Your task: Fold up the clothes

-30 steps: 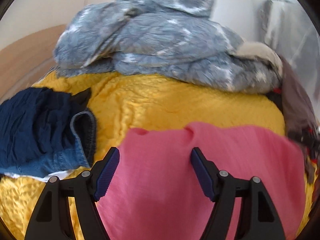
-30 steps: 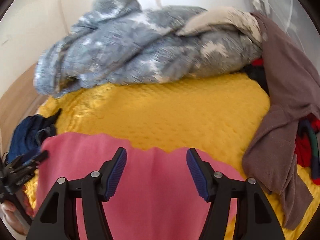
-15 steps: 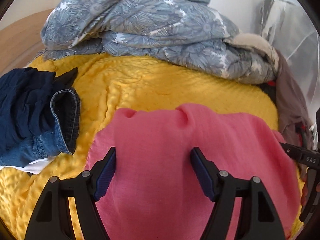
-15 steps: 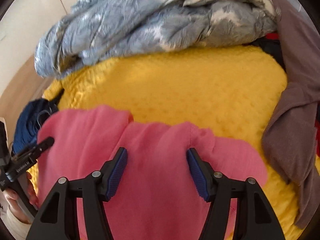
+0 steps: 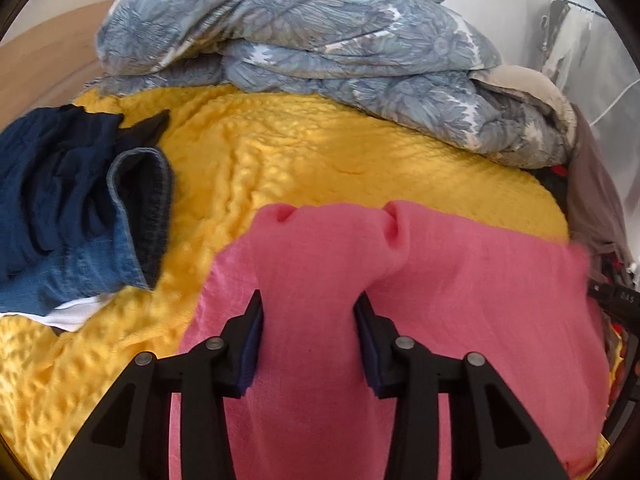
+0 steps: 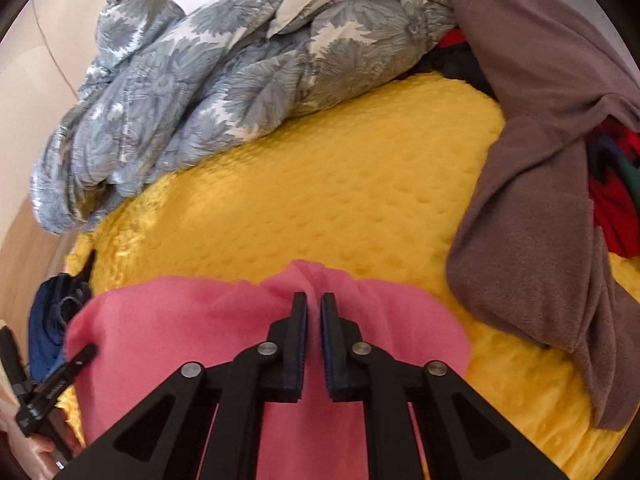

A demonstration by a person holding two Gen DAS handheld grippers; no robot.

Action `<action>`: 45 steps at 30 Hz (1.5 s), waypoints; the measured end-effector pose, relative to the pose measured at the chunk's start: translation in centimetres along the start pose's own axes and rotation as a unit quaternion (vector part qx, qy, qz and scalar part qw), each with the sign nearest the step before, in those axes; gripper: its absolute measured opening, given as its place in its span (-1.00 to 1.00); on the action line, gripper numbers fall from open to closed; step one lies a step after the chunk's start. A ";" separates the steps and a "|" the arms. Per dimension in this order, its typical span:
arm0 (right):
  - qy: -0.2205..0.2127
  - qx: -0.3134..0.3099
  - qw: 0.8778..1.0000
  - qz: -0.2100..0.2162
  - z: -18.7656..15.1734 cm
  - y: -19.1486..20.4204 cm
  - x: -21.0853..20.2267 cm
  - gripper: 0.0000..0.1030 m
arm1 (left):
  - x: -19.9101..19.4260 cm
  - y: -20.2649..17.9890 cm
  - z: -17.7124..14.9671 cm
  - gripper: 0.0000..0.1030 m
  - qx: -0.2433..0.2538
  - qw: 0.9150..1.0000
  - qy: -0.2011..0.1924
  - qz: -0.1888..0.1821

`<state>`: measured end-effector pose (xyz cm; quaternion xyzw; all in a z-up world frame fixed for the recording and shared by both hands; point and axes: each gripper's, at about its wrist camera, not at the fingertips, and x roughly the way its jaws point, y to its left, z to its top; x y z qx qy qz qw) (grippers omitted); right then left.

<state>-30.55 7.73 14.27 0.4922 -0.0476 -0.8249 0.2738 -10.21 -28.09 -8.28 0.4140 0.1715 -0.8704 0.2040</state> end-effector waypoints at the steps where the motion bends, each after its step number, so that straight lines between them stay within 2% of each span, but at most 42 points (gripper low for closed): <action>1: 0.001 0.004 1.000 0.006 0.0 -0.3 0.0 -0.92 | 0.0 0.3 0.0 -0.08 -0.009 1.000 0.003 -0.010; 4: 0.001 0.013 1.000 0.016 0.1 -0.7 -0.5 -0.89 | -0.6 1.2 0.3 0.02 -0.034 0.999 0.011 -0.034; 6: -0.008 0.011 1.000 0.014 0.2 -0.6 -1.4 -0.72 | -1.8 1.8 0.7 0.16 -0.048 0.998 -0.006 -0.044; 8: -0.042 -0.008 0.999 0.004 0.4 0.1 -3.3 -0.02 | -3.8 2.3 1.0 0.33 -0.063 0.996 -0.046 -0.044; 10: -0.082 -0.023 0.996 0.011 0.3 1.1 -5.4 0.10 | -6.2 2.4 1.2 0.45 -0.071 0.992 -0.095 -0.041; 12: -0.096 -0.036 0.994 0.037 0.2 2.4 -6.7 0.10 | -7.7 2.4 1.4 0.48 -0.072 0.988 -0.123 -0.050; 14: -0.098 -0.052 0.992 0.064 0.0 3.9 -7.5 0.14 | -8.4 2.1 1.6 0.49 -0.069 0.987 -0.131 -0.067; 16: -0.081 -0.074 0.991 0.081 -0.5 5.5 -7.1 0.14 | -7.8 1.5 1.5 0.50 -0.061 0.989 -0.112 -0.075; 18: -0.056 -0.095 0.990 0.083 -1.4 6.8 -5.6 0.14 | -6.7 0.7 1.2 0.50 -0.043 0.993 -0.089 -0.068; 23: 0.005 -0.150 0.985 0.088 -3.6 10.1 -1.7 0.14 | -2.7 -0.5 0.2 0.50 -0.009 0.999 -0.035 -0.027; 24: 0.019 -0.154 0.985 0.074 -3.8 10.0 -0.5 0.14 | -1.8 -0.5 0.0 0.50 -0.006 1.000 -0.024 -0.015; 27: 0.053 -0.118 0.991 0.036 -3.5 7.5 2.9 0.14 | 0.6 1.3 -0.5 0.53 -0.038 0.999 0.016 -0.014; 28: 0.060 -0.095 0.993 0.036 -3.2 6.3 3.6 0.14 | 1.4 2.0 -0.7 0.53 -0.050 0.998 0.029 -0.015; 30: 0.067 -0.045 0.995 0.064 -2.6 4.3 4.1 0.09 | 1.7 3.2 -0.7 0.53 -0.078 0.996 0.038 -0.033; 32: 0.065 -0.013 0.994 0.084 -2.1 3.1 4.0 0.08 | 1.3 4.3 -0.6 0.53 -0.108 0.991 0.036 -0.064; 37: 0.082 0.024 0.988 0.128 -1.7 1.9 3.6 0.08 | -0.5 5.9 -0.2 0.52 -0.167 0.976 0.029 -0.136; 41: 0.054 0.034 0.987 0.149 -1.0 0.9 -0.1 0.10 | -4.2 7.3 0.3 0.51 -0.188 0.965 -0.011 -0.182; 43: 0.032 0.047 0.987 0.149 -0.8 0.0 -1.8 0.19 | -6.2 8.2 0.3 0.51 -0.198 0.963 -0.037 -0.181; 44: 0.020 0.054 0.987 0.148 -0.6 -0.5 -2.7 0.21 | -7.2 8.6 0.2 0.51 -0.203 0.963 -0.054 -0.170; 45: 0.013 0.060 0.988 0.145 -0.6 -0.9 -3.4 0.21 | -8.6 8.7 0.1 0.51 -0.195 0.967 -0.079 -0.145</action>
